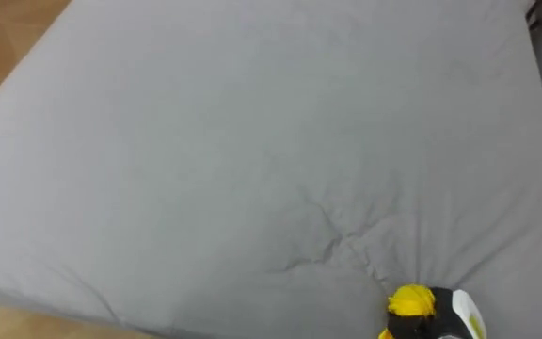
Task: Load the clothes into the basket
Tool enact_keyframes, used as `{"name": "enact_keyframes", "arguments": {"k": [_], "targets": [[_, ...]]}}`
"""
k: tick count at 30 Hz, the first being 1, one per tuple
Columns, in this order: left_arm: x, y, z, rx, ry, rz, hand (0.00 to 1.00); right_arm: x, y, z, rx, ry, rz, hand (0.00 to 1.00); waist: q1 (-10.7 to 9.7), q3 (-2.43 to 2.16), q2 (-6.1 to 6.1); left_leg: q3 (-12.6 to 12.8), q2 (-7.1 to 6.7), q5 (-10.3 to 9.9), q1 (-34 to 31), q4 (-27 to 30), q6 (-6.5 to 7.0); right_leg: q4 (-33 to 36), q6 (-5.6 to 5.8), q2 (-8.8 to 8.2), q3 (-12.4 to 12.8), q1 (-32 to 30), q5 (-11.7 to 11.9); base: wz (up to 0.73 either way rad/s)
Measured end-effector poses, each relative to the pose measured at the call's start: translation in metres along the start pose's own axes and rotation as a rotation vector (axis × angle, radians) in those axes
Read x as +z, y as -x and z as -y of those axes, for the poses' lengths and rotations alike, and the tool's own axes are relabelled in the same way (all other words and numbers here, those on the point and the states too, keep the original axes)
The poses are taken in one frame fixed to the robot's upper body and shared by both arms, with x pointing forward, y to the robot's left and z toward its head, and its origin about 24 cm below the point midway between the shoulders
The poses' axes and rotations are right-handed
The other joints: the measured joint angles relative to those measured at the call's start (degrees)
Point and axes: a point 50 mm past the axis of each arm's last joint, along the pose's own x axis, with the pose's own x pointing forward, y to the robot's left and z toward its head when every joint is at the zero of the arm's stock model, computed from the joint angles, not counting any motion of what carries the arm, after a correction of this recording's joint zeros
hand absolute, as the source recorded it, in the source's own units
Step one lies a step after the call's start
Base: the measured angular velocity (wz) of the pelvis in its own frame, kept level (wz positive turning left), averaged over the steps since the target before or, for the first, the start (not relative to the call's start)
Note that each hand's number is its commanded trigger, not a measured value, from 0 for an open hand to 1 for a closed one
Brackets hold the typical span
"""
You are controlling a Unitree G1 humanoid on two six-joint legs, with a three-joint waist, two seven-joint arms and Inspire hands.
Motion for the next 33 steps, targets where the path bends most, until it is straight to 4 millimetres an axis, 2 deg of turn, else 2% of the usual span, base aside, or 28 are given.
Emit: {"name": "enact_keyframes", "arguments": {"k": [5, 7, 9, 11, 13, 16, 19, 21, 23, 25, 27, 29, 31, 33], "targets": [[0.006, 0.000, 0.001, -0.004, 0.001, 0.021, 0.00, 0.001, -0.001, 0.001, 0.014, -0.097, -0.017, 1.00, -0.62, 0.11, -0.44, 0.45, -0.06, 0.04, 1.49, -1.02, 0.03, 0.01, 0.14, -0.03, 0.93, 0.74, -0.09, -0.07], [0.007, 0.000, 0.002, -0.006, 0.006, 0.028, 0.00, 0.004, -0.001, 0.001, 0.031, -0.142, -0.022, 1.00, -0.70, 0.43, -1.03, 1.24, -0.06, 0.05, 2.81, -1.69, 0.03, 0.01, 0.31, -0.05, 2.04, 1.09, -0.20, -0.21], [0.008, -0.001, 0.002, -0.007, 0.006, 0.030, 0.00, 0.005, 0.000, 0.000, 0.042, -0.159, -0.013, 1.00, -0.77, 0.56, -1.52, 1.88, -0.06, 0.05, 3.55, -1.86, 0.03, 0.01, 0.37, -0.06, 3.03, 1.46, -0.24, -0.24], [0.011, -0.001, 0.003, -0.008, 0.003, 0.041, 0.00, 0.013, 0.000, 0.001, 0.055, -0.176, 0.012, 1.00, -1.29, 0.86, -2.07, 2.74, -0.06, 0.04, 4.32, -2.11, 0.03, -0.01, 0.49, -0.07, 4.06, 1.80, -0.33, -0.24], [0.014, -0.001, 0.002, -0.004, -0.010, 0.052, 0.00, 0.031, 0.000, 0.006, 0.056, -0.212, 0.078, 1.00, -3.32, 1.09, -2.54, 3.54, -0.07, 0.05, 5.32, -2.55, 0.04, 0.02, 0.50, -0.11, 4.93, 2.25, -0.34, -0.19], [0.021, -0.001, 0.002, -0.005, -0.005, 0.078, 0.00, 0.049, 0.001, 0.015, 0.031, -0.279, 0.156, 1.00, -5.05, 0.80, -3.14, 4.98, -0.13, 0.04, 7.05, -2.81, 0.04, 0.03, 0.75, -0.14, 6.79, 2.78, -0.49, -0.26], [0.024, -0.001, -0.002, 0.010, 0.008, 0.087, 0.00, 0.062, 0.001, 0.034, -0.027, -0.362, 0.210, 1.00, -5.56, 0.48, -3.67, 6.97, -0.07, 0.04, 9.38, -3.80, 0.04, 0.07, 0.79, -0.08, 8.43, 3.63, -0.51, -0.35], [0.020, -0.001, -0.005, 0.019, 0.012, 0.066, 0.00, 0.065, 0.001, 0.043, -0.058, -0.396, 0.228, 1.00, -6.24, 0.14, -4.13, 7.47, -0.06, 0.03, 10.29, -3.83, 0.02, 0.13, 0.80, -0.08, 9.66, 3.95, -0.51, -0.35], [0.010, 0.000, -0.008, 0.029, -0.006, 0.036, 0.00, 0.071, 0.002, 0.052, -0.088, -0.427, 0.258, 1.00, -7.78, 0.15, -4.20, 7.49, -0.06, 0.02, 11.03, -3.88, 0.01, 0.27, 0.85, -0.04, 10.66, 4.17, -0.47, -0.28], [0.008, 0.000, -0.010, 0.035, -0.006, 0.024, 0.00, 0.068, 0.002, 0.058, -0.110, -0.450, 0.250, 1.00, -8.59, 0.25, -4.01, 7.89, -0.05, 0.01, 11.53, -4.02, 0.00, 0.26, 0.86, -0.01, 11.09, 4.56, -0.47, -0.06], [0.006, 0.000, -0.011, 0.040, -0.022, 0.012, 0.00, 0.064, 0.001, 0.063, -0.127, -0.466, 0.241, 1.00, -8.53, 0.46, -3.75, 8.81, 0.09, 0.01, 12.08, -4.23, 0.00, 0.37, 0.85, 0.19, 11.92, 4.59, -0.47, -0.21], [0.004, 0.001, -0.013, 0.046, -0.027, 0.002, 0.00, 0.058, 0.002, 0.065, -0.139, -0.473, 0.226, 1.00, -8.98, 0.43, -3.54, 9.15, 0.22, 0.00, 12.45, -4.58, -0.01, 0.44, 0.83, 0.38, 12.27, 4.57, -0.46, -0.13], [0.003, 0.001, -0.015, 0.058, -0.044, -0.009, 0.00, 0.043, 0.003, 0.071, -0.169, -0.495, 0.186, 1.00, -9.17, 0.45, -3.47, 11.39, 0.59, -0.06, 13.16, -5.19, -0.11, 0.44, 0.79, 0.72, 13.08, 4.59, -0.46, -0.09], [0.001, 0.001, -0.018, 0.069, -0.050, -0.025, 0.00, 0.033, 0.005, 0.074, -0.184, -0.502, 0.160, 1.00, -9.21, 0.47, -3.45, 12.39, 0.97, -0.29, 13.81, -5.58, -0.40, 0.25, 0.70, 1.20, 14.06, 4.44, -0.45, -0.31]]}}
